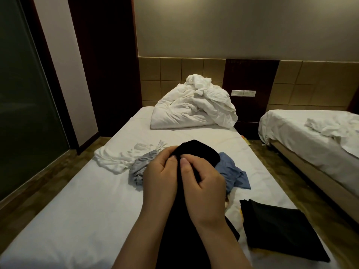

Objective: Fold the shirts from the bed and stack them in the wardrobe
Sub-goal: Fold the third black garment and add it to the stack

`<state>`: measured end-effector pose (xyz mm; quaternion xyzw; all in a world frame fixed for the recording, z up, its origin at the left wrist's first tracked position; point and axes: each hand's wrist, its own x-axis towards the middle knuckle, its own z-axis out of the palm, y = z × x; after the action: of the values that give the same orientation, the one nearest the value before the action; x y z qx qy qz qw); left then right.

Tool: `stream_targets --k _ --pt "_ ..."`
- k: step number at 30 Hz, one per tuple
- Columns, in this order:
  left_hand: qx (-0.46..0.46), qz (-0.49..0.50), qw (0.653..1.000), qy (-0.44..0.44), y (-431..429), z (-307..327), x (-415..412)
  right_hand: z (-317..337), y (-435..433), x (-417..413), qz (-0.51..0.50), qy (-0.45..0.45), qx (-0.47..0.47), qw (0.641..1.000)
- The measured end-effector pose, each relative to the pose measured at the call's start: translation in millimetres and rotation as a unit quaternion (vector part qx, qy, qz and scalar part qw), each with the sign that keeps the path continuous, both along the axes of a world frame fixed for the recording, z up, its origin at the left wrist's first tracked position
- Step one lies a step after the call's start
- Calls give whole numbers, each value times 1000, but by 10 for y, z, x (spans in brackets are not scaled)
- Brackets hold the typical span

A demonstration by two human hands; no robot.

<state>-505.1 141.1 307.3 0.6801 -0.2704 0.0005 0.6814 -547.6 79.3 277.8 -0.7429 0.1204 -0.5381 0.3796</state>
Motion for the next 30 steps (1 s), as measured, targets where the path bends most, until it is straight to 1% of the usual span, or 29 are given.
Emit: stream_targets --k 3,6,10,14,17,20,24,27,30 --pt "-35 -39 998 45 20 50 -10 -16 -81 0 -15 -15 -28 999" --pt "-28 -90 995 34 41 87 -39 0 -149 -25 -48 -12 -52 997" --pt "-43 -142 987 61 76 139 -31 44 -244 -96 -71 -2 -121 990" --pt "-36 -141 988 50 98 233 24 169 -391 -101 -62 36 -174 982" --pt "-14 -172 985 4 100 405 102 369 -503 -105 -31 60 -244 967" --pt "18 -208 978 -20 80 618 207 640 -556 -116 15 68 -239 968" --pt "42 -247 968 15 29 822 352 895 -640 -122 37 71 -241 967" --pt "58 -269 961 -9 8 942 440 1076 -730 -99 66 108 -203 971" --pt "62 -272 960 -24 -10 1051 515 1265 -805 -46 57 141 -224 963"
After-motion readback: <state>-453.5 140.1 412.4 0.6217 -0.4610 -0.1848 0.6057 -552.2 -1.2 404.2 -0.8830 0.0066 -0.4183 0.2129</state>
